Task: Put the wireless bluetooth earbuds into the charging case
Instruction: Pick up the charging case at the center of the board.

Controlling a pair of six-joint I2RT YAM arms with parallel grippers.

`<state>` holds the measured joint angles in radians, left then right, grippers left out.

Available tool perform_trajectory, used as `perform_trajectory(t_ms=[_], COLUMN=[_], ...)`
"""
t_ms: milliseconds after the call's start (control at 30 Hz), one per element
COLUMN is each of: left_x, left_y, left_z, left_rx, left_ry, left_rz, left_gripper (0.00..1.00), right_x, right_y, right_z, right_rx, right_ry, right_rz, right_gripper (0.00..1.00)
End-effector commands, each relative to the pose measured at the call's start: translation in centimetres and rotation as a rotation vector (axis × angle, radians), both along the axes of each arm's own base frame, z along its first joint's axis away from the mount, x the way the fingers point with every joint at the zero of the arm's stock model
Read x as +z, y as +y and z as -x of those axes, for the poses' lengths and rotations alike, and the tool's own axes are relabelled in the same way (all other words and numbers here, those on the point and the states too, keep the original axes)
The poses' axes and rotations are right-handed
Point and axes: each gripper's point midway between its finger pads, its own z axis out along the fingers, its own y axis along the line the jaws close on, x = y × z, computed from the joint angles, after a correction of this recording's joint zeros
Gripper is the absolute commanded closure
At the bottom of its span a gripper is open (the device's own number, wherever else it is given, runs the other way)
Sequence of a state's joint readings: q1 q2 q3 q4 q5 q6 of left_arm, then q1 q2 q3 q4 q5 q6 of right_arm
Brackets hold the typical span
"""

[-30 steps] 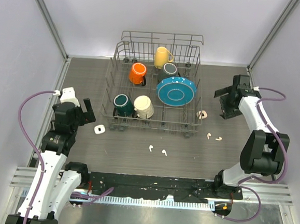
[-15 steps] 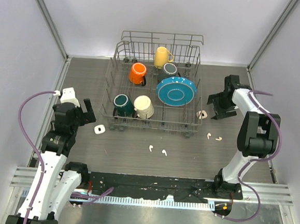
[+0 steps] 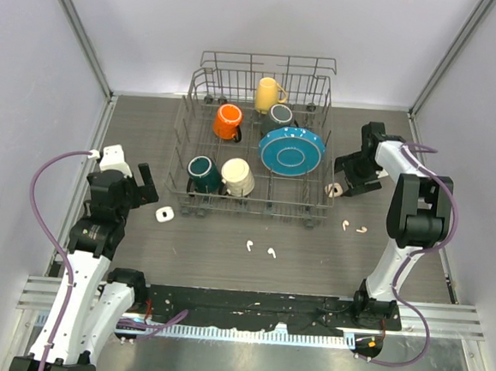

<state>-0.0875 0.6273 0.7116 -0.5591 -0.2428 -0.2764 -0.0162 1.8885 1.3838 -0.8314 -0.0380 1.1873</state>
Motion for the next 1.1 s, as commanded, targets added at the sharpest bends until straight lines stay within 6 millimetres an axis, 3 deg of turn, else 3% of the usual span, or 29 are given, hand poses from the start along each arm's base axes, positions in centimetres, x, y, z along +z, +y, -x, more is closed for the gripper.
perform_trajectory(t_ms=[0,333,1067], left_x=[0.8,0.8,0.7], left_y=[0.0,-0.1,0.2], left_z=[-0.5,-0.5,-0.5], left_rx=[-0.01,-0.012,0.0], left_ry=[-0.04,-0.04,-0.035], left_rz=[-0.013,-0.011,-0.017], left_gripper=[0.0,0.0,0.0], right_x=[0.7,-1.3,-4.0], right_y=[0.5,0.3,0.5], right_z=[-0.6,0.2,0.5], right_rx=[-0.002,-0.014,-0.031], right_ry=[-0.012,0.036,0.077], right_rz=[-0.002,0.01,-0.007], right_gripper=[0.19,0.19,0.27])
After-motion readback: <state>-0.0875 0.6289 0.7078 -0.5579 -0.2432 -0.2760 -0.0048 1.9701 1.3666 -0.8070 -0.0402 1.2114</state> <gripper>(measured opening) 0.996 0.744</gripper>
